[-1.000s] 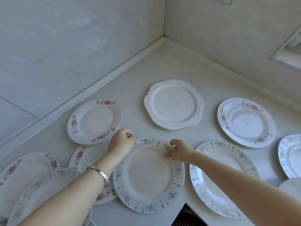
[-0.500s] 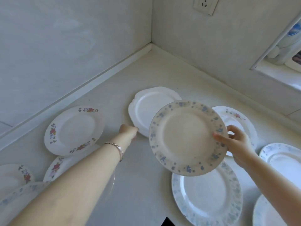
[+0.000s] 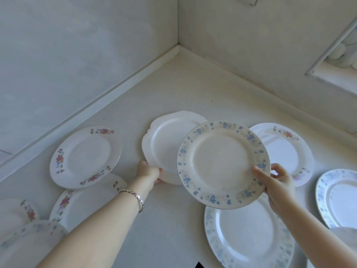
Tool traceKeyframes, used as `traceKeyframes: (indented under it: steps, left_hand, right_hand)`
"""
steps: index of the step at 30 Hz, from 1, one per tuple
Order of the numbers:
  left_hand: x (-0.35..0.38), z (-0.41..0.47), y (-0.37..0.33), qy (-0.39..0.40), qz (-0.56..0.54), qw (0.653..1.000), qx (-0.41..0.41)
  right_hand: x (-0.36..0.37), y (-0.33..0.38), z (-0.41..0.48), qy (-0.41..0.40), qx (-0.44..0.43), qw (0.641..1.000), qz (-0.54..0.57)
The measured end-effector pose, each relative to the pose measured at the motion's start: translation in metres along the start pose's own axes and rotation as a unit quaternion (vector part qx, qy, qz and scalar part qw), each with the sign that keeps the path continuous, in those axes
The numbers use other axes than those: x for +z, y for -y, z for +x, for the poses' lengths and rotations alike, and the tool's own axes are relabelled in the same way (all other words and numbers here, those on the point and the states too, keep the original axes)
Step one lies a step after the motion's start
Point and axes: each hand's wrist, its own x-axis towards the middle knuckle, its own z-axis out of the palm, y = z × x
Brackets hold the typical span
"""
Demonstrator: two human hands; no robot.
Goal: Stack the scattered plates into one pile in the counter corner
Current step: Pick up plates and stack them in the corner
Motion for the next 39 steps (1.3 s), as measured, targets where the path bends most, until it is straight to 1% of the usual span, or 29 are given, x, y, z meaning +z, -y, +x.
traceKeyframes:
  steps: [3,8,10,13,16,18,20,21,22,24,26,28,30,32,36,37,39]
  left_hand:
    - [-0.018,-0.004,0.017,-0.003,0.03,1.0,0.0]
    - [-0.037,-0.02,0.044,-0.003,0.105,0.995,0.001]
    - [-0.038,-0.026,0.052,-0.009,0.117,0.993,0.006]
    - [-0.04,-0.029,0.056,-0.019,0.104,0.994,0.005]
    - [-0.044,-0.028,0.056,-0.006,0.07,0.997,-0.006]
    - [-0.047,-0.028,0.056,0.002,0.062,0.998,-0.004]
    - [-0.049,-0.03,0.056,0.006,0.053,0.999,0.005]
    - [-0.049,-0.031,0.056,0.005,0.049,0.999,0.012]
    - [-0.049,-0.032,0.056,0.006,0.042,0.999,0.024]
    - [-0.049,-0.035,0.058,0.007,0.055,0.996,0.064]
    - [-0.049,-0.043,0.057,0.007,0.094,0.989,0.111]
    - [-0.048,-0.049,0.056,0.007,0.116,0.983,0.14]
    - [-0.048,-0.051,0.054,0.01,0.117,0.983,0.144]
    - [-0.046,-0.049,0.054,0.009,0.119,0.983,0.141]
    - [-0.042,-0.048,0.056,-0.01,0.114,0.985,0.129]
    - [-0.042,-0.046,0.057,-0.015,0.113,0.985,0.128]
    - [-0.04,-0.042,0.058,-0.022,0.116,0.985,0.129]
  right_hand:
    - [0.017,-0.017,-0.003,0.019,0.017,0.999,0.021]
    - [0.056,-0.043,-0.008,0.018,0.055,0.998,-0.002]
    - [0.07,-0.05,-0.008,0.007,0.072,0.997,-0.002]
    - [0.086,-0.06,-0.008,-0.017,0.09,0.996,-0.002]
    - [0.094,-0.068,-0.003,-0.037,0.109,0.993,-0.012]
    - [0.096,-0.073,0.001,-0.032,0.121,0.992,-0.028]
    - [0.1,-0.076,0.003,-0.007,0.118,0.99,-0.074]
    - [0.102,-0.075,0.006,0.004,0.106,0.986,-0.127]
    - [0.103,-0.073,0.009,0.012,0.09,0.976,-0.197]
    - [0.107,-0.064,0.014,0.031,0.07,0.938,-0.339]
    - [0.11,-0.055,0.017,0.072,0.08,0.896,-0.431]
    - [0.11,-0.047,0.02,0.096,0.085,0.859,-0.495]
    - [0.109,-0.043,0.024,0.104,0.061,0.831,-0.544]
    - [0.108,-0.04,0.026,0.106,0.031,0.809,-0.577]
    - [0.105,-0.038,0.025,0.121,-0.012,0.759,-0.639]
    - [0.102,-0.037,0.024,0.122,-0.018,0.757,-0.642]
    - [0.088,-0.034,0.022,0.117,-0.03,0.771,-0.625]
